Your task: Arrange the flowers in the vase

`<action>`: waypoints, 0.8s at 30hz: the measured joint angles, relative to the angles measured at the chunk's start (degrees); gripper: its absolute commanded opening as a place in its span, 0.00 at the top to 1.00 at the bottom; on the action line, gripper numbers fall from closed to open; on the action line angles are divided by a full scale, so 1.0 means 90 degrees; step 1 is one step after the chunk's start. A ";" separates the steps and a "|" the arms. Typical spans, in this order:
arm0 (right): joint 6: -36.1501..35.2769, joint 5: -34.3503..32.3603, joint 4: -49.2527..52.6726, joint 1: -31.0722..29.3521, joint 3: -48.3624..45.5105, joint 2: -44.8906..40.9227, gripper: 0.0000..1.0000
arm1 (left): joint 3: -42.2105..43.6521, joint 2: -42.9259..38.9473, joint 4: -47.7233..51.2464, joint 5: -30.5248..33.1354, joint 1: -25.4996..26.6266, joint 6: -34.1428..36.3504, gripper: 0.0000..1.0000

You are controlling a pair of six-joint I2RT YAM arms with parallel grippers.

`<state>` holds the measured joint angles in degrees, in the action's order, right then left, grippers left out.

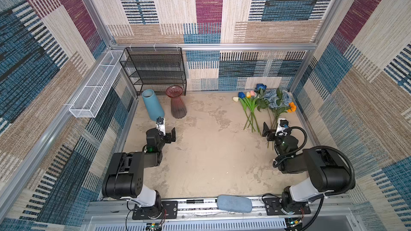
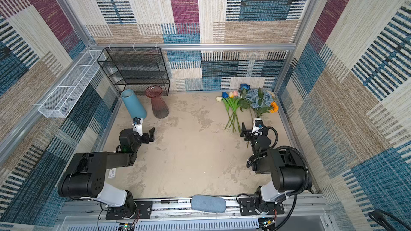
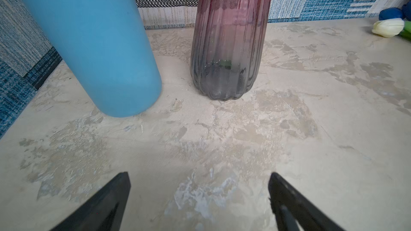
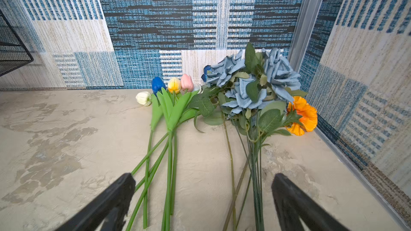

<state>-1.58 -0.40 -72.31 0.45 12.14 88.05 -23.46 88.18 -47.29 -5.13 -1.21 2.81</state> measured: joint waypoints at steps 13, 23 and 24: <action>0.0000 0.0041 0.0022 0.0000 0.0000 0.0000 0.00 | -0.0049 0.0000 0.0036 -0.0119 -0.0024 0.0000 0.00; -0.0007 0.0265 0.0080 0.0015 0.0046 0.0000 0.00 | -0.0134 0.0036 0.0092 -0.0175 -0.0172 -0.0007 0.00; -0.0007 0.0267 0.0092 0.0019 0.0053 0.0000 0.00 | -0.0138 0.0036 0.0102 -0.0197 -0.0204 -0.0010 0.00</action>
<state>-1.65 2.00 -71.48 0.62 12.62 88.05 -24.71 88.51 -46.37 -6.90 -3.05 2.72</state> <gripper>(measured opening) 0.996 0.997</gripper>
